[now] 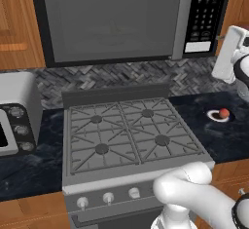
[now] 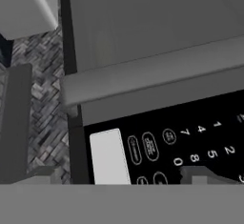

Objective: Remove the peach from the bowl and place it on the small plate. Then place the bowl with only the fish in the microwave, close the door, and press the start button to microwave the fish.

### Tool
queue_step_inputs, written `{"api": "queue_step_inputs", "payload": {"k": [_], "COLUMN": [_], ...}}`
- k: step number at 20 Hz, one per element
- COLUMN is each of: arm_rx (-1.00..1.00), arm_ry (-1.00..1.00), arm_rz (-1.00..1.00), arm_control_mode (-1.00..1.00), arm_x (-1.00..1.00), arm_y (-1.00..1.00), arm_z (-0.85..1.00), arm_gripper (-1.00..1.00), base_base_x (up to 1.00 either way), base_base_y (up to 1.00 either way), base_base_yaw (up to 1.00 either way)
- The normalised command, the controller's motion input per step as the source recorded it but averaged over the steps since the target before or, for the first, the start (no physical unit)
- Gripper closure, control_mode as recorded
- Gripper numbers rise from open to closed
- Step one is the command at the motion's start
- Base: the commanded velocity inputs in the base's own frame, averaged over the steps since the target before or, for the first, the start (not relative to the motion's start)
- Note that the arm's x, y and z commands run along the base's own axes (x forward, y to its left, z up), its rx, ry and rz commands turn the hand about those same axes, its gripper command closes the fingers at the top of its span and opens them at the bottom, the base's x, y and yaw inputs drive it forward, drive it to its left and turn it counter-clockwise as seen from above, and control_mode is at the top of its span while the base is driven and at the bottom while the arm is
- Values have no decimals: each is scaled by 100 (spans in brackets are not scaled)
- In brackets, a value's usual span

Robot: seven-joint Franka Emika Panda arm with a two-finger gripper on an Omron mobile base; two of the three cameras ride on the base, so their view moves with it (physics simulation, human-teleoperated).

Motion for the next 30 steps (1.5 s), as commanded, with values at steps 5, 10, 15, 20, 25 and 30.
{"api": "queue_step_inputs", "payload": {"k": [5, 10, 15, 20, 25, 30], "arm_rx": [3, 2, 0, 0, 1, 0], "arm_ry": [0, 0, 0, 0, 0, 0], "arm_rz": [0, 0, 0, 0, 0, 0], "arm_control_mode": [-100, -100, -100, -100, -100, -100], "arm_x": [45, 44, 37, 35, 32, 27], "arm_y": [0, -8, -23, -12, -2, 0], "arm_z": [-6, -6, -5, -9, -9, -13], "arm_gripper": [-100, -100, -100, -100, -100, -100], "base_base_x": [0, 0, 0, 0, 0, 0], "base_base_y": [0, 0, 0, 0, 0, 0], "base_base_yaw": [0, 0, 0, 0, 0, 0]}}
